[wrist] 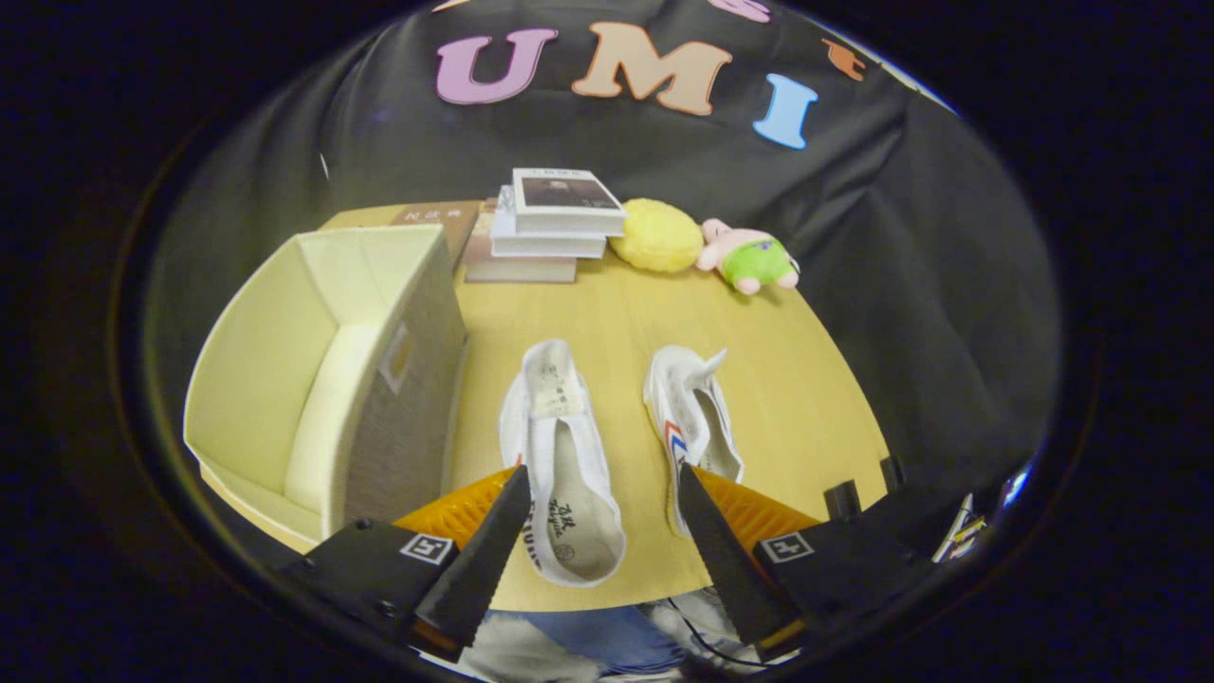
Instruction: Open the storage box then place both shoes into the box .Put the left shoe in first, then the right shoe, with the right side of both shoes facing outward in a uniform manner.
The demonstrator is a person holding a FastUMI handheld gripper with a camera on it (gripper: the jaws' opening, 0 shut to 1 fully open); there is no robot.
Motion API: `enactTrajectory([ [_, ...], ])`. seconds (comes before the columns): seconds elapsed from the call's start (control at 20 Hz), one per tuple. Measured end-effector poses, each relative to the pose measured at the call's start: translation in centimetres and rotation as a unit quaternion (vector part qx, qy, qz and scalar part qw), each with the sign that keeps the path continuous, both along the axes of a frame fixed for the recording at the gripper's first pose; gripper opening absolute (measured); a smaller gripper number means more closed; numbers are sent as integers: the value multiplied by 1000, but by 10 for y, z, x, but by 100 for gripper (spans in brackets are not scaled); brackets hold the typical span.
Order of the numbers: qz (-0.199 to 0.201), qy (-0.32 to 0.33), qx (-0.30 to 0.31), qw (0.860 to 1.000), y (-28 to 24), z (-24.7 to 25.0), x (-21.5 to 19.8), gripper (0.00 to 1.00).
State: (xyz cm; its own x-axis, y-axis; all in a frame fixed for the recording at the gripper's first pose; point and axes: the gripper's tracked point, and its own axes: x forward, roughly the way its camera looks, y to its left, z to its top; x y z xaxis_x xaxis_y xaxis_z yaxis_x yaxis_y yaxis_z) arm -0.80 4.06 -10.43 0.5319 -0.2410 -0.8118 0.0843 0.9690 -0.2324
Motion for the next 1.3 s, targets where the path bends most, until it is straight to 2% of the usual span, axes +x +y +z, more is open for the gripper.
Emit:
enactTrajectory([
  [0.45, 16, 60, -19, 998, -23, -51, 12, 99],
  [0.85, 32, 95, 15, 995, -28, -81, 26, 96],
  [1.3, 46, 101, 83, 990, -7, -110, 56, 49],
])
